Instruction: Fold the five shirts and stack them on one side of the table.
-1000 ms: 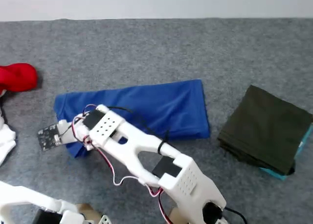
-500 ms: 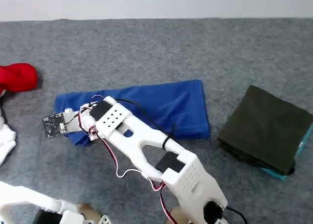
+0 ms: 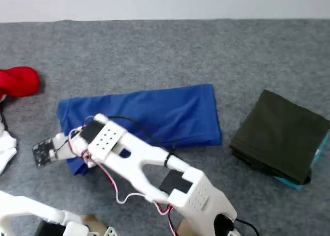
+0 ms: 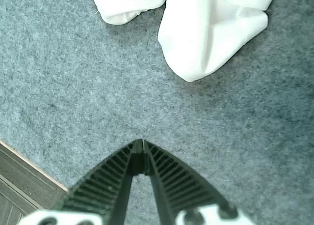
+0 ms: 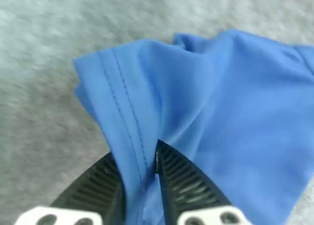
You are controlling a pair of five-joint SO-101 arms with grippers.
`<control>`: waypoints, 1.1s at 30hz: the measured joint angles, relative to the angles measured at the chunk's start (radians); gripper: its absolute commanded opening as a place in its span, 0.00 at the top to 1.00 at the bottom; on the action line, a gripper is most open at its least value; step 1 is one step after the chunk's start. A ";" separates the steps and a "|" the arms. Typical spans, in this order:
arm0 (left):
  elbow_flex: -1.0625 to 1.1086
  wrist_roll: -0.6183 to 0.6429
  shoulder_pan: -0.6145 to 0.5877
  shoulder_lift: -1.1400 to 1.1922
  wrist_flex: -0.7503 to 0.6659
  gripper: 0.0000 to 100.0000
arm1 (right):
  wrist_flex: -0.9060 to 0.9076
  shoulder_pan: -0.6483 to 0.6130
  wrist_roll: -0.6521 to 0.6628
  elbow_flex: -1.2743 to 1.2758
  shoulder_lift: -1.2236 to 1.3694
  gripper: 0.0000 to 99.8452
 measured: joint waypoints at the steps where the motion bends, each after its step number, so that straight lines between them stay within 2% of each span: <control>1: 0.000 0.000 0.000 0.000 0.000 1.00 | 0.000 -0.011 -0.008 0.000 0.000 0.99; 9: 0.000 -0.031 0.000 0.000 0.000 1.00 | 0.015 -0.083 -0.049 0.000 0.000 0.99; 14: 0.000 -0.046 0.000 0.000 0.000 1.00 | 0.026 -0.083 -0.051 0.000 0.000 0.99; 33: 0.000 -0.049 0.000 0.000 0.000 1.00 | -0.094 0.068 -0.081 0.000 0.000 0.99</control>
